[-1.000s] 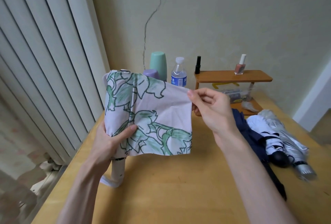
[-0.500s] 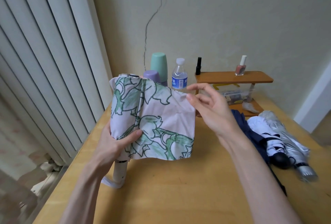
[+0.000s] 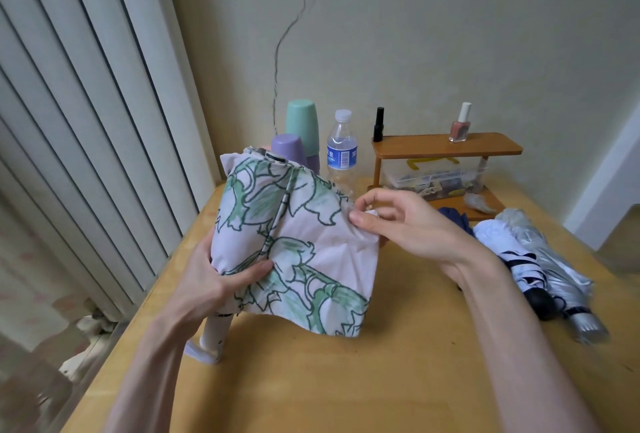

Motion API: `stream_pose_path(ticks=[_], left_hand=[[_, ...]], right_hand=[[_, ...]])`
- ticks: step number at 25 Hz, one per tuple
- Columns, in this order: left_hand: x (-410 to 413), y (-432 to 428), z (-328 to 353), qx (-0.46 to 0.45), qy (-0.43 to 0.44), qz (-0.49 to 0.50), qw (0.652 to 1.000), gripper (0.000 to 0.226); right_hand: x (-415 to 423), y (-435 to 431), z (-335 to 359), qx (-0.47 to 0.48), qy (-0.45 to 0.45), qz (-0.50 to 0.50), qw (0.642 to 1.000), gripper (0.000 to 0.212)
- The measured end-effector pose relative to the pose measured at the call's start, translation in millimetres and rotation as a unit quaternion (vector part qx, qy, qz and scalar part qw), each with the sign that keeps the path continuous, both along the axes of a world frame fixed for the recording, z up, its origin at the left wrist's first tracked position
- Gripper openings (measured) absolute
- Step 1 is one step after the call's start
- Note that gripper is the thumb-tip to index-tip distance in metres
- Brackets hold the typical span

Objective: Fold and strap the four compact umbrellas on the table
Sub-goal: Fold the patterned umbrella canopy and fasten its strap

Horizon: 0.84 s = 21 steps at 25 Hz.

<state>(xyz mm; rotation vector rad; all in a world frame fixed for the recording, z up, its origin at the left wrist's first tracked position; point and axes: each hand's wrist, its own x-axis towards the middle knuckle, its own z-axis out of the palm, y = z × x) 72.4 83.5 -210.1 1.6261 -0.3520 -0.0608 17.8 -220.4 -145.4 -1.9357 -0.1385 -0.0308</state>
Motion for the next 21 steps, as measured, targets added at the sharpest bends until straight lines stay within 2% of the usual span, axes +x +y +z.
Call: stream_pose_path(ticks=[3,7,9,14,15,17,19,21], left_hand=[[-1,-1,0,0.013,-0.004,-0.007,1.000,0.086],[-1,0,0,0.001,-0.006,0.010,1.000,0.081],[0,-1,-1,0.000,-0.007,0.015,1.000,0.078],[-1,-7,-2,-0.048,0.019,0.021,0.998,0.072],[0,-8,-3,-0.064,0.024,0.020,0.997,0.073],[1,-13,-4,-0.093,0.031,0.026,0.995,0.072],[2,-17,-4,-0.123,0.036,0.043,0.991,0.062],[3,-23,-2,-0.139,0.045,0.052,0.988,0.054]], right_hand=[[-3,-3,2,-0.042,0.021,0.009,0.999,0.024],[1,-11,0,0.021,-0.022,-0.103,0.994,0.015],[3,-8,-1,0.037,-0.038,-0.127,0.990,0.008],[10,12,-4,0.107,-0.129,-0.164,0.972,0.006],[10,18,-4,0.129,-0.128,-0.161,0.970,0.010],[10,25,-5,0.156,-0.068,-0.137,0.976,0.027],[11,26,-8,0.101,-0.028,-0.118,0.987,0.027],[13,29,-11,0.075,-0.056,-0.125,0.988,0.018]])
